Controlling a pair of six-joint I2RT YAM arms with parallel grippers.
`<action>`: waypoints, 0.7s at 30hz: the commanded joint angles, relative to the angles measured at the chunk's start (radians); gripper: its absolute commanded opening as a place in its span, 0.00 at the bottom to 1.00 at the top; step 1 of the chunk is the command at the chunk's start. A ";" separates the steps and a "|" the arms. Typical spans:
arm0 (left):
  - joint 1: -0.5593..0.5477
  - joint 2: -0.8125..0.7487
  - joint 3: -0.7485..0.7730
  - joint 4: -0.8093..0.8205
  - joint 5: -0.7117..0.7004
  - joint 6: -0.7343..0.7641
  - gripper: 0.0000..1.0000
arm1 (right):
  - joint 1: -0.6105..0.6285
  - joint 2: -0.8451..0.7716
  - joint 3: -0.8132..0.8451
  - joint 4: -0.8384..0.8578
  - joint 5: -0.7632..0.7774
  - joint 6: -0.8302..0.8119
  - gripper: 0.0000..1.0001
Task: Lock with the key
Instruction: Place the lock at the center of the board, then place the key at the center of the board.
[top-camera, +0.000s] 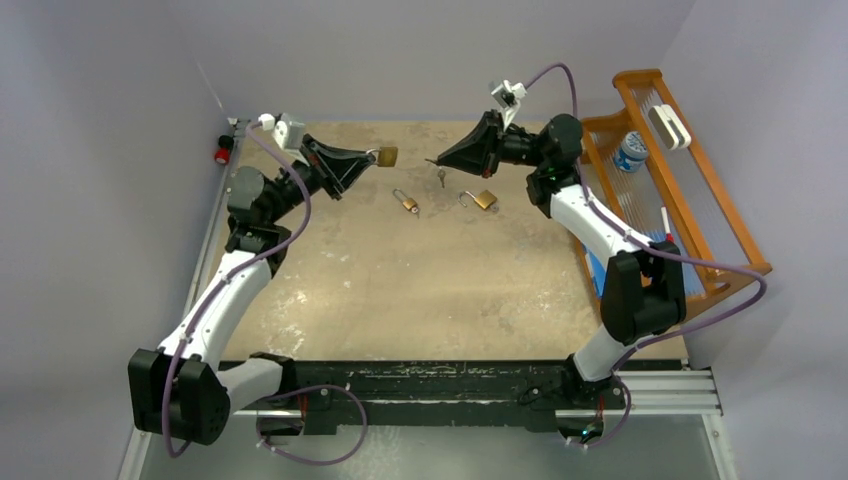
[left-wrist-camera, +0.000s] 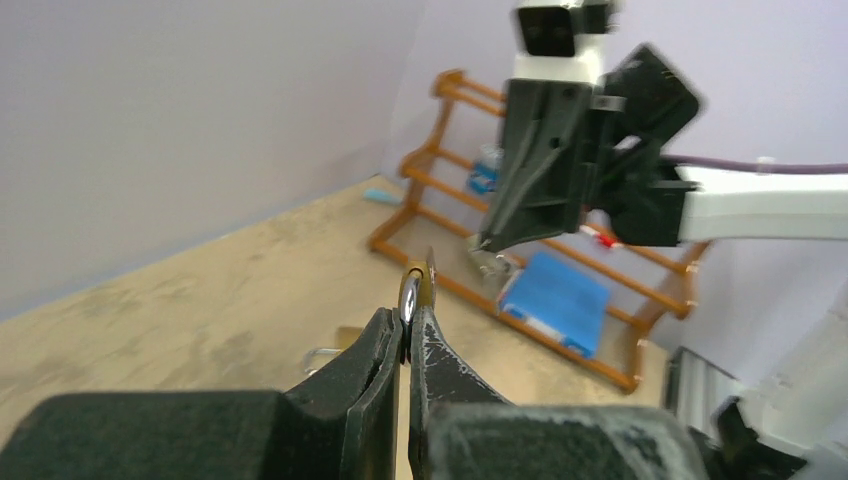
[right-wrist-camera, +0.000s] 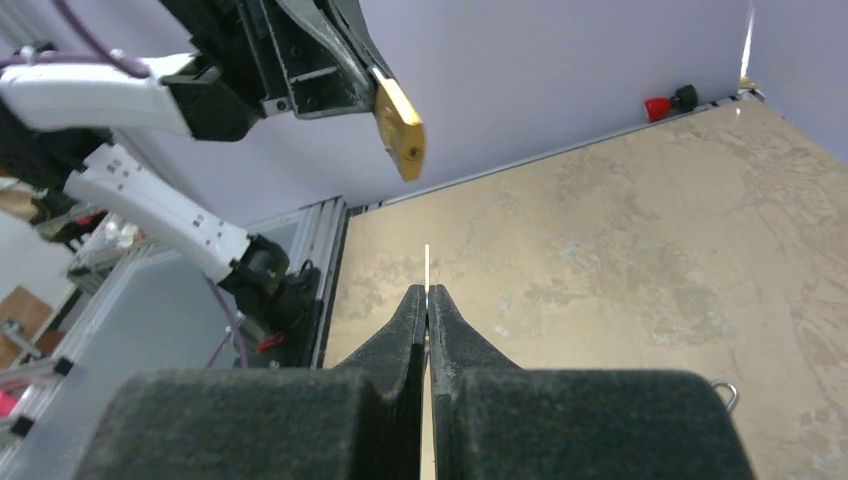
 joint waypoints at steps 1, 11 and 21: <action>0.011 -0.038 0.111 -0.410 -0.243 0.293 0.00 | 0.043 -0.033 0.031 -0.216 0.178 -0.223 0.00; 0.011 0.065 0.226 -0.643 -0.883 0.385 0.00 | 0.241 0.116 0.262 -0.592 0.804 -0.489 0.00; 0.011 0.252 0.293 -0.517 -0.905 0.399 0.00 | 0.262 0.526 0.674 -0.674 0.862 -0.368 0.00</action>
